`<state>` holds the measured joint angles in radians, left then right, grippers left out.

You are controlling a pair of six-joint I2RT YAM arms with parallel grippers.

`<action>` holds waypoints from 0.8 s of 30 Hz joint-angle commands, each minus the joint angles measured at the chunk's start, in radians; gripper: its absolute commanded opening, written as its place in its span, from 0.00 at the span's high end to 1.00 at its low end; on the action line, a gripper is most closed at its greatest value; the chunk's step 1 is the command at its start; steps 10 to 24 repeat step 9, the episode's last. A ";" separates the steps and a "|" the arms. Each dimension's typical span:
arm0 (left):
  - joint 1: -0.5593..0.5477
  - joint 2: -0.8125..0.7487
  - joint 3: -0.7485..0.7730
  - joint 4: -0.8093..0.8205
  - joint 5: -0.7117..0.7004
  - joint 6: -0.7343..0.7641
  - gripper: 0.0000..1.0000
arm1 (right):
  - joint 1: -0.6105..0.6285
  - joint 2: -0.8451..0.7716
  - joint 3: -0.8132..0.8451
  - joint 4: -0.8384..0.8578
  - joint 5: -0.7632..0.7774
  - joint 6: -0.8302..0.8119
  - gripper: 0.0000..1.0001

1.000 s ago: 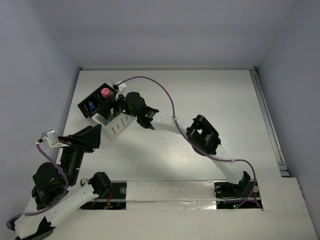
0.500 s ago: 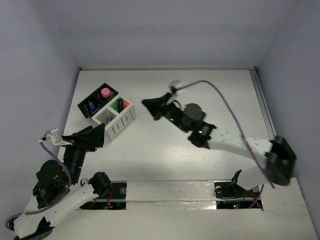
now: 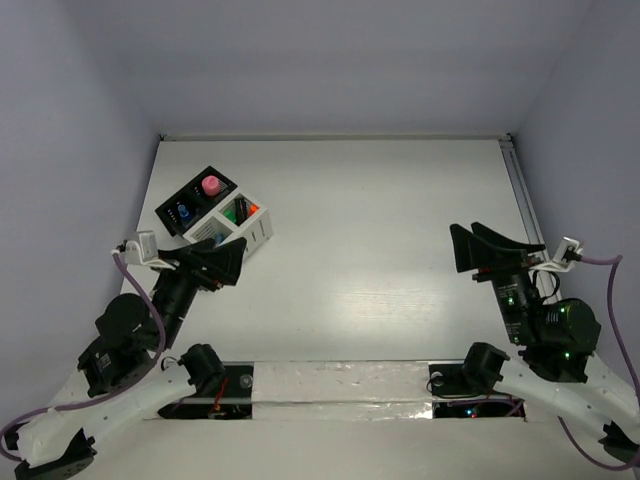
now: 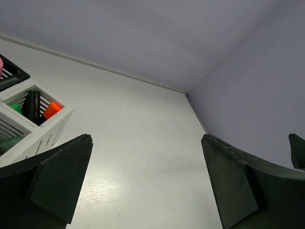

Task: Sort the stationery into containers
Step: Reset both arms

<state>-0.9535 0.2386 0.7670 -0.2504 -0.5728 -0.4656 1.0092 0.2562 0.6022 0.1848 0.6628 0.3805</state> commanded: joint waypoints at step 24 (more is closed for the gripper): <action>-0.002 0.059 0.008 0.054 0.094 -0.045 0.01 | 0.005 0.121 0.082 -0.354 -0.025 0.049 0.00</action>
